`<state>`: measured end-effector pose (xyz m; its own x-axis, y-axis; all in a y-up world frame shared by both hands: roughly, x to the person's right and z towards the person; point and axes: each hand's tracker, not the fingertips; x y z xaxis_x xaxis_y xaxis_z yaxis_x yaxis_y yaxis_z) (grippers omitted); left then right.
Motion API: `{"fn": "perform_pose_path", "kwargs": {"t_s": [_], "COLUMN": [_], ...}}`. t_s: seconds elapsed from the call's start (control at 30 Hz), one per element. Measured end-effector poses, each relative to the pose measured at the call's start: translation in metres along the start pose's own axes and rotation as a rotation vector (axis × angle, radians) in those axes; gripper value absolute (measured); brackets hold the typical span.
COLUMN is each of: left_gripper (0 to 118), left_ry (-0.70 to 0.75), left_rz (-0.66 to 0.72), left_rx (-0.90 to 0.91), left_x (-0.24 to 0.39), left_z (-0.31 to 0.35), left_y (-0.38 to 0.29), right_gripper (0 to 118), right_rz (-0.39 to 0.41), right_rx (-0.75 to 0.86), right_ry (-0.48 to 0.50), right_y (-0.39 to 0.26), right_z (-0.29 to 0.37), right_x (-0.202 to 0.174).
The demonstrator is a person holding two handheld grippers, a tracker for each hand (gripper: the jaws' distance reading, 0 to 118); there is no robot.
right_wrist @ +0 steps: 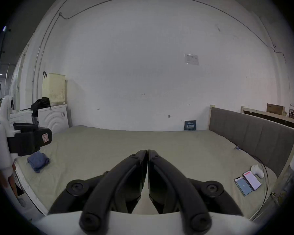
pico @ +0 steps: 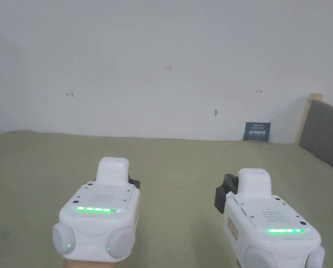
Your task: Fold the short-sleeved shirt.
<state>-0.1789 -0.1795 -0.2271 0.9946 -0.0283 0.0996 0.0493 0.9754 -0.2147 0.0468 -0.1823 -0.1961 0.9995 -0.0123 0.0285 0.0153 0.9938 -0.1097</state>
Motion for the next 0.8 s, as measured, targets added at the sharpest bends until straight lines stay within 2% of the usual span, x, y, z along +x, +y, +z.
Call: {"fn": "perform_pose_path", "kwargs": {"t_s": [0.1, 0.13, 0.17, 0.2, 0.23, 0.27, 0.3, 0.33, 0.37, 0.4, 0.43, 0.7, 0.8], "left_gripper": [0, 2, 10, 39, 78, 114, 118, 118, 118, 118, 118, 118, 118], "left_ry": [0.010, 0.016, 0.020, 0.005, 0.005, 0.026, 0.037, 0.061, 0.061, 0.057, 0.069, 0.066, 0.057], "left_rz": [-0.005, 0.012, 0.022, 0.021, 0.011, -0.011, -0.030, -0.030, -0.031, -0.031, -0.018, -0.001, 0.010], "left_rx": [0.001, 0.013, 0.024, 0.039, 0.041, 0.034, 0.021, 0.099, 0.065, 0.060, 0.061, 0.053, 0.045], "left_x": [-0.001, -0.003, -0.004, -0.006, -0.004, -0.003, -0.003, -0.001, 0.000, -0.001, -0.001, -0.005, -0.007], "left_z": [0.000, 0.001, 0.001, 0.002, 0.003, 0.000, -0.002, 0.005, 0.004, 0.004, 0.004, 0.007, 0.009], "left_y": [0.000, 0.001, 0.001, 0.001, 0.002, 0.002, 0.002, 0.001, -0.003, -0.002, -0.003, 0.002, 0.005], "right_gripper": [8, 8, 9, 15, 28, 49, 90, 116, 116, 117, 118, 118, 118], "right_rz": [0.010, 0.011, 0.014, 0.021, 0.035, 0.047, 0.052, 0.051, 0.049, 0.034, 0.039, 0.006, 0.009], "right_rx": [0.003, 0.004, 0.005, 0.005, 0.004, 0.011, 0.016, 0.017, 0.014, 0.125, 0.062, 0.060, -0.033], "right_ry": [0.004, 0.003, 0.004, 0.007, 0.009, 0.013, 0.010, 0.009, 0.009, -0.005, 0.000, 0.001, 0.007], "right_y": [0.001, 0.002, 0.003, 0.004, 0.005, 0.006, 0.008, 0.009, 0.010, 0.010, 0.006, 0.010, 0.014], "right_z": [-0.002, -0.004, -0.005, -0.006, -0.007, -0.008, -0.008, -0.009, -0.010, -0.002, 0.000, -0.002, -0.008], "right_x": [-0.001, -0.002, -0.003, -0.003, -0.004, -0.005, -0.007, -0.007, -0.007, -0.005, -0.007, 0.001, 0.001]}}
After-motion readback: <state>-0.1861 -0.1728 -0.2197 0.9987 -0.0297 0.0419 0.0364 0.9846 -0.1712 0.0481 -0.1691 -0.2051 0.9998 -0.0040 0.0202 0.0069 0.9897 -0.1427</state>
